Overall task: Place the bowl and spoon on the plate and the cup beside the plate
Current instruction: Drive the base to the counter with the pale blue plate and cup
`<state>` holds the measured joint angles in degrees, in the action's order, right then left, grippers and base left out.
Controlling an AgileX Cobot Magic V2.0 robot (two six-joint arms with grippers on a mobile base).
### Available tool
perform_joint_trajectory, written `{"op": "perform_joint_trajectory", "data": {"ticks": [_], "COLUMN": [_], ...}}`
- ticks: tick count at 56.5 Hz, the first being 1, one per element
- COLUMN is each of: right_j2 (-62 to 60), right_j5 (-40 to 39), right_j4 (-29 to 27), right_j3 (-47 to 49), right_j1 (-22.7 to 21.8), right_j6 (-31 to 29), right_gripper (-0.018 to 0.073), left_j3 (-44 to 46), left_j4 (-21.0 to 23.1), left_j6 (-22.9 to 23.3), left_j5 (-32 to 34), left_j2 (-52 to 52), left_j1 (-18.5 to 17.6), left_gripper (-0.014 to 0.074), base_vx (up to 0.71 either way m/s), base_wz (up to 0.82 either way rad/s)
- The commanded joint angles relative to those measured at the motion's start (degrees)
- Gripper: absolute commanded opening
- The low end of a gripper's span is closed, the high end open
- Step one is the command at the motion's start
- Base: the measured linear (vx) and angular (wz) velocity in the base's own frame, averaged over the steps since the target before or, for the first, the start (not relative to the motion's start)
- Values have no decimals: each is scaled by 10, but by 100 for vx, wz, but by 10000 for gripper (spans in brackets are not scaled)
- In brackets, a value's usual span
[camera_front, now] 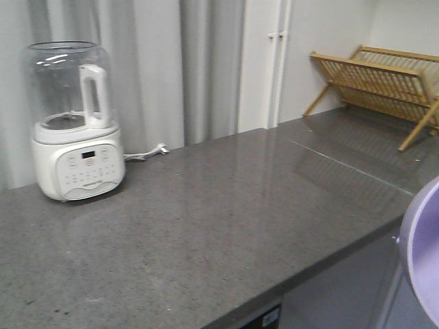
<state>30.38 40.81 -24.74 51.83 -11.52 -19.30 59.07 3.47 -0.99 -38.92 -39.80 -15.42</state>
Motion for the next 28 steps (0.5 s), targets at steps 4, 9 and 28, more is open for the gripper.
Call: {"op": "perform_joint_trajectory", "data": {"ticks": [4, 9, 28], "right_j2": [4, 4, 4], "right_j5": [-52, -52, -52], "right_j4": [-11, -11, -11], "right_j3": [15, 15, 15], "right_j1": [-3, -3, -3], "right_j6": [1, 1, 1], "right_gripper": [-9, -9, -9], "left_j3": [13, 13, 13], "left_j4": [6, 6, 6], "left_j6": [1, 1, 1], "left_j5": [47, 47, 47], "left_j2": [1, 1, 1], "left_j1": [-3, -3, -3], "left_gripper": [-3, -3, -3], "base_vx": [-17, -16, -13], "base_wz": [-67, -67, -62]}}
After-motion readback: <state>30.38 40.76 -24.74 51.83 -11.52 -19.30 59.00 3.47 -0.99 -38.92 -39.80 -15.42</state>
